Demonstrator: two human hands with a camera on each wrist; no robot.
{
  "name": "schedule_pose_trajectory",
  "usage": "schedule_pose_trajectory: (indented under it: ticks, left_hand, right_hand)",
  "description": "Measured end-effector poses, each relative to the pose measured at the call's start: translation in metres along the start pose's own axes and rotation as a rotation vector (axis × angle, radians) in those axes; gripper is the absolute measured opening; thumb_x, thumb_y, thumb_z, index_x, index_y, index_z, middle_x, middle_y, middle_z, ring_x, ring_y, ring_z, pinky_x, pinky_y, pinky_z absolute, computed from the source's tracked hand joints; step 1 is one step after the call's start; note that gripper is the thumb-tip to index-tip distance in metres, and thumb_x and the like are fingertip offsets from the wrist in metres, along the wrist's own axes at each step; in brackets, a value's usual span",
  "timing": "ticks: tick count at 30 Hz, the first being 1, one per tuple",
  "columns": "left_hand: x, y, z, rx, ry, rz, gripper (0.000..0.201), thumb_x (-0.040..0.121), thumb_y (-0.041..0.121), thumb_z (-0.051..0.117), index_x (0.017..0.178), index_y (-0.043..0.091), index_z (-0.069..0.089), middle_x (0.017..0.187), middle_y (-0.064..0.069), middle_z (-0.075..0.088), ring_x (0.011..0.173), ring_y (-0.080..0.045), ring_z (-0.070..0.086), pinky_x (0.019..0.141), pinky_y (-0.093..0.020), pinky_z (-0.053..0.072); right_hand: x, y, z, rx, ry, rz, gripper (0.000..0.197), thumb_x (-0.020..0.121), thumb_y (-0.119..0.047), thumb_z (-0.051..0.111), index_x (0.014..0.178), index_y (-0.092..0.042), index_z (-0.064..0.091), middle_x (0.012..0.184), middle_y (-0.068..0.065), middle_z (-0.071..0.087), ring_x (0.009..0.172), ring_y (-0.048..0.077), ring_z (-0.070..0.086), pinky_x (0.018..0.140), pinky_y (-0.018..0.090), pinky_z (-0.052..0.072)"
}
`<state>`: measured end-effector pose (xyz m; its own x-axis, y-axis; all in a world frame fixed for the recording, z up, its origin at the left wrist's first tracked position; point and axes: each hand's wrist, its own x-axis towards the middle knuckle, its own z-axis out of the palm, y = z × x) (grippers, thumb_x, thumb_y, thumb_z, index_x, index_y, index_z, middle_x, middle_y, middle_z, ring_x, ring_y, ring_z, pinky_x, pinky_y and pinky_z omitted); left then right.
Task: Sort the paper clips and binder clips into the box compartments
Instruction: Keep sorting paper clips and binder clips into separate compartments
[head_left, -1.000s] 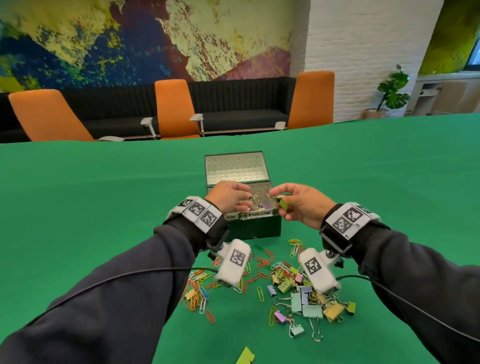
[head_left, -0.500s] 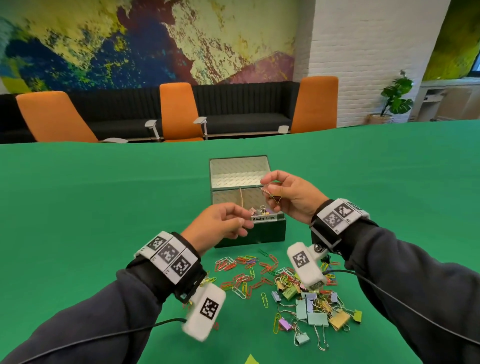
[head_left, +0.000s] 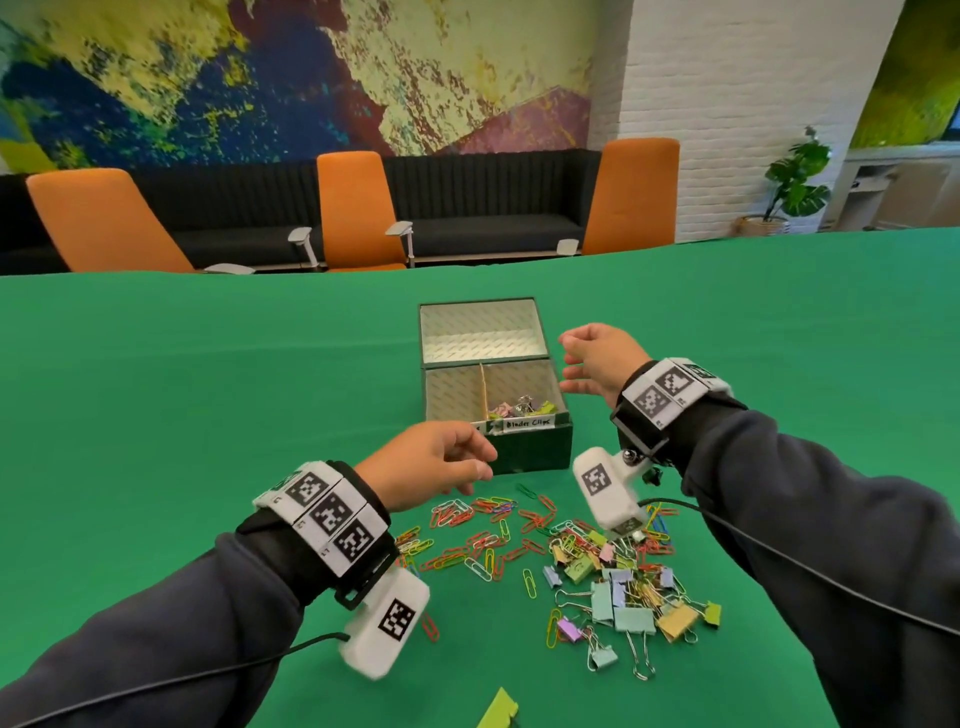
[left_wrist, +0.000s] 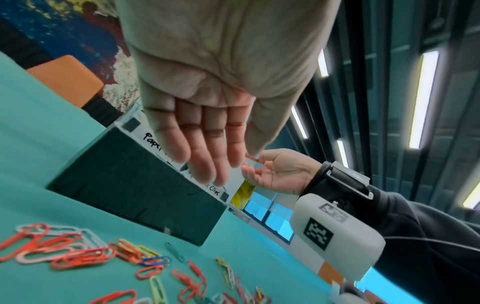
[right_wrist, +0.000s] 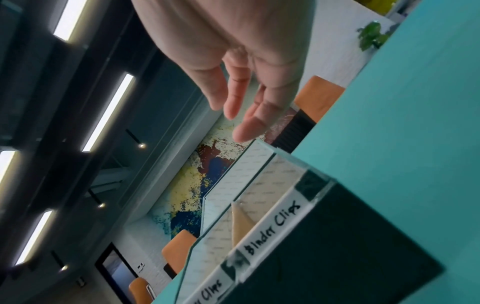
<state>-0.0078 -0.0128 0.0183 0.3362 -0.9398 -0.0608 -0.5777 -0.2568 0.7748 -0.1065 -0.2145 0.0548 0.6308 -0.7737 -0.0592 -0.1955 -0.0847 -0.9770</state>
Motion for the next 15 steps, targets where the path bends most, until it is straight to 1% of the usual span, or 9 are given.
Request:
schedule_pose_trajectory:
  ticks: [2, 4, 6, 7, 8, 10, 11, 13, 15]
  left_hand:
    - [-0.006, -0.001, 0.002, 0.050, -0.040, 0.024, 0.008, 0.087, 0.014, 0.060, 0.092, 0.020, 0.060, 0.092, -0.010, 0.070, 0.070, -0.010, 0.062, 0.064, -0.016, 0.048]
    - [-0.012, -0.002, 0.006, 0.136, -0.116, 0.082, 0.007, 0.086, 0.013, 0.062, 0.092, 0.018, 0.061, 0.084, -0.007, 0.067, 0.070, -0.013, 0.061, 0.067, -0.021, 0.049]
    - [-0.021, 0.002, 0.015, 0.299, -0.256, 0.160, 0.011, 0.084, 0.016, 0.064, 0.095, 0.016, 0.064, 0.084, -0.001, 0.065, 0.068, -0.004, 0.057, 0.071, -0.019, 0.047]
    - [-0.027, 0.004, 0.022, 0.365, -0.356, 0.198, 0.014, 0.083, 0.017, 0.066, 0.097, 0.014, 0.064, 0.084, 0.000, 0.065, 0.066, 0.001, 0.054, 0.069, -0.015, 0.044]
    - [-0.033, 0.006, 0.030, 0.411, -0.464, 0.228, 0.018, 0.082, 0.018, 0.067, 0.099, 0.013, 0.064, 0.086, 0.000, 0.065, 0.065, 0.001, 0.051, 0.066, -0.012, 0.041]
    - [-0.046, 0.007, 0.049, 0.488, -0.650, 0.276, 0.029, 0.079, 0.022, 0.071, 0.105, 0.013, 0.062, 0.094, -0.007, 0.064, 0.066, -0.008, 0.049, 0.062, -0.012, 0.038]
    - [-0.053, 0.007, 0.058, 0.545, -0.716, 0.303, 0.035, 0.077, 0.024, 0.072, 0.108, 0.013, 0.060, 0.099, -0.009, 0.061, 0.071, -0.012, 0.049, 0.063, -0.013, 0.038]
    - [-0.063, 0.004, 0.073, 0.686, -0.789, 0.343, 0.042, 0.076, 0.027, 0.074, 0.112, 0.015, 0.057, 0.107, -0.011, 0.055, 0.083, -0.022, 0.052, 0.067, -0.025, 0.040]
    - [-0.067, 0.005, 0.081, 0.781, -0.782, 0.326, 0.041, 0.077, 0.025, 0.072, 0.112, 0.014, 0.055, 0.111, -0.012, 0.050, 0.092, -0.030, 0.053, 0.068, -0.029, 0.035]
  right_hand:
    - [-0.003, 0.004, -0.004, -0.051, -0.040, -0.037, 0.013, 0.095, -0.010, 0.045, 0.085, -0.014, 0.052, 0.076, 0.003, 0.049, 0.062, 0.014, 0.048, 0.055, 0.026, 0.048]
    - [-0.012, 0.011, -0.007, -0.113, -0.128, -0.063, 0.017, 0.093, -0.006, 0.046, 0.081, -0.016, 0.052, 0.073, 0.003, 0.051, 0.059, 0.014, 0.048, 0.050, 0.024, 0.044]
    - [-0.026, 0.018, -0.010, -0.282, -0.301, -0.102, 0.016, 0.091, -0.004, 0.049, 0.082, -0.017, 0.053, 0.072, 0.002, 0.054, 0.059, 0.013, 0.050, 0.049, 0.023, 0.044]
    - [-0.035, 0.021, -0.011, -0.407, -0.423, -0.126, 0.014, 0.090, -0.005, 0.052, 0.084, -0.017, 0.054, 0.072, 0.001, 0.055, 0.060, 0.012, 0.052, 0.050, 0.022, 0.046]
    - [-0.044, 0.025, -0.010, -0.537, -0.560, -0.143, 0.012, 0.090, -0.006, 0.055, 0.087, -0.018, 0.055, 0.073, -0.001, 0.055, 0.061, 0.011, 0.052, 0.052, 0.022, 0.047]
    - [-0.063, 0.035, -0.006, -0.799, -0.808, -0.132, 0.012, 0.087, -0.010, 0.061, 0.096, -0.017, 0.057, 0.075, -0.004, 0.055, 0.067, 0.012, 0.054, 0.057, 0.024, 0.049]
    - [-0.072, 0.041, -0.002, -0.947, -0.884, -0.124, 0.018, 0.085, -0.015, 0.064, 0.102, -0.017, 0.057, 0.076, -0.007, 0.054, 0.072, 0.014, 0.055, 0.060, 0.025, 0.048]
    - [-0.087, 0.054, 0.007, -1.235, -0.930, -0.146, 0.030, 0.082, -0.023, 0.067, 0.109, -0.019, 0.057, 0.076, -0.012, 0.051, 0.080, 0.015, 0.052, 0.061, 0.021, 0.041]
    - [-0.096, 0.064, 0.015, -1.396, -0.922, -0.227, 0.035, 0.079, -0.024, 0.070, 0.111, -0.019, 0.055, 0.079, -0.010, 0.048, 0.083, 0.015, 0.048, 0.057, 0.021, 0.034]
